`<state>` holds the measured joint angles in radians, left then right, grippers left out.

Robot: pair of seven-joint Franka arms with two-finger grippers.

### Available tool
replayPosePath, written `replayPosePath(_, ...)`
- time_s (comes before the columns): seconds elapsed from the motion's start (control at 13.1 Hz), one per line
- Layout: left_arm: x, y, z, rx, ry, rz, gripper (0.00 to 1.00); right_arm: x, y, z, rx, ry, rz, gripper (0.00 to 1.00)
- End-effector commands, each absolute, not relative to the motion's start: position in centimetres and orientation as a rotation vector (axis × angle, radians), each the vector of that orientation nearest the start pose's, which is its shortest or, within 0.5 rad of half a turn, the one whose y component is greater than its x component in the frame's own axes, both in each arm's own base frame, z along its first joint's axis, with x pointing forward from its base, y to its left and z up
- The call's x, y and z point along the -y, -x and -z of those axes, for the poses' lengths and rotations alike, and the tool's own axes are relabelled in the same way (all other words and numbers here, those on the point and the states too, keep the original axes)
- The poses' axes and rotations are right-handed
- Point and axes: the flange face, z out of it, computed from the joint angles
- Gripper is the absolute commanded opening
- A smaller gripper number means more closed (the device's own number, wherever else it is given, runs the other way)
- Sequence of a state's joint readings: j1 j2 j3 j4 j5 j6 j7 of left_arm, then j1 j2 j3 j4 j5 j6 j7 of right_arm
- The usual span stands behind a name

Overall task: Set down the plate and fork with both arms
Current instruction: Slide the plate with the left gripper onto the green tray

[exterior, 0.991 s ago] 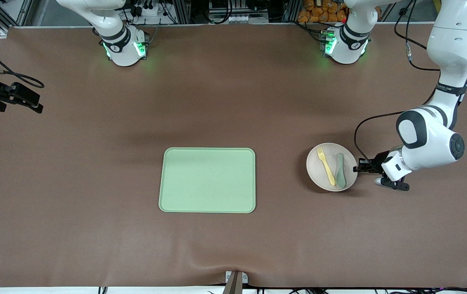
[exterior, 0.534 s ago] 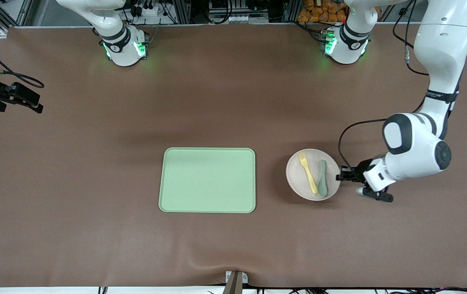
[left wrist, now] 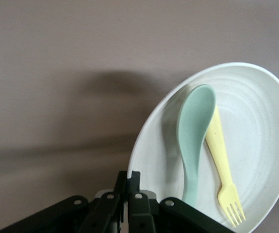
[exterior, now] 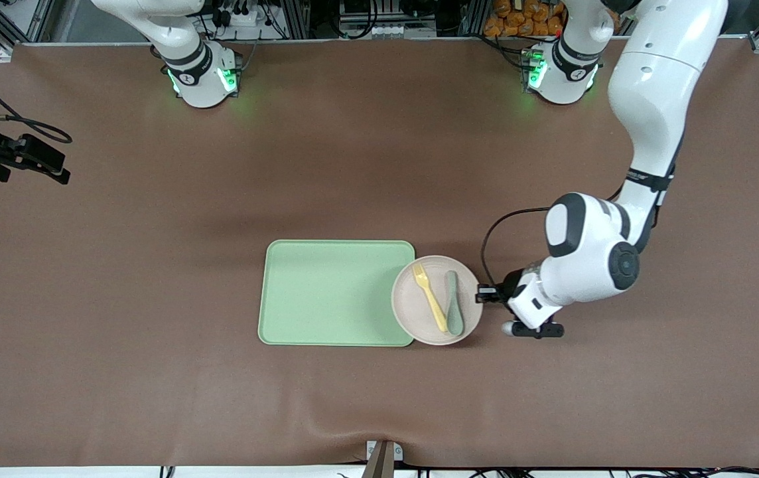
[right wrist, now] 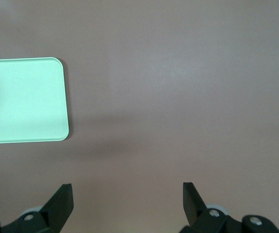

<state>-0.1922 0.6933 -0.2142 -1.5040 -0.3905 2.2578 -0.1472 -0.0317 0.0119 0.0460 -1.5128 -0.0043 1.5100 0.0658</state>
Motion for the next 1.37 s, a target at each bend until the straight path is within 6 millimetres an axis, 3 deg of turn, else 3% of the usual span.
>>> replayPosePath(0.0, 31.1, -67.2, -27.7, 0.175, 3.583, -0.139, 0.00, -0.4, -55.3, -64.1, -0.075, 3.143, -0.024, 1.00)
replayPosePath(0.53, 40.9, -64.8, -23.1, 0.250, 3.465, -0.107, 0.00, -0.4, -55.3, -64.0, -0.073, 3.143, -0.026, 1.00)
replayPosePath(0.91, 43.6, -63.1, -21.5, 0.236, 3.470, -0.088, 0.00, -0.3, -55.4, -63.9, -0.080, 3.143, -0.031, 1.00)
replayPosePath(1.3, 44.4, -62.4, -19.4, 0.230, 3.468, -0.069, 0.00, -0.2, -55.5, -63.7, -0.085, 3.143, -0.036, 1.00)
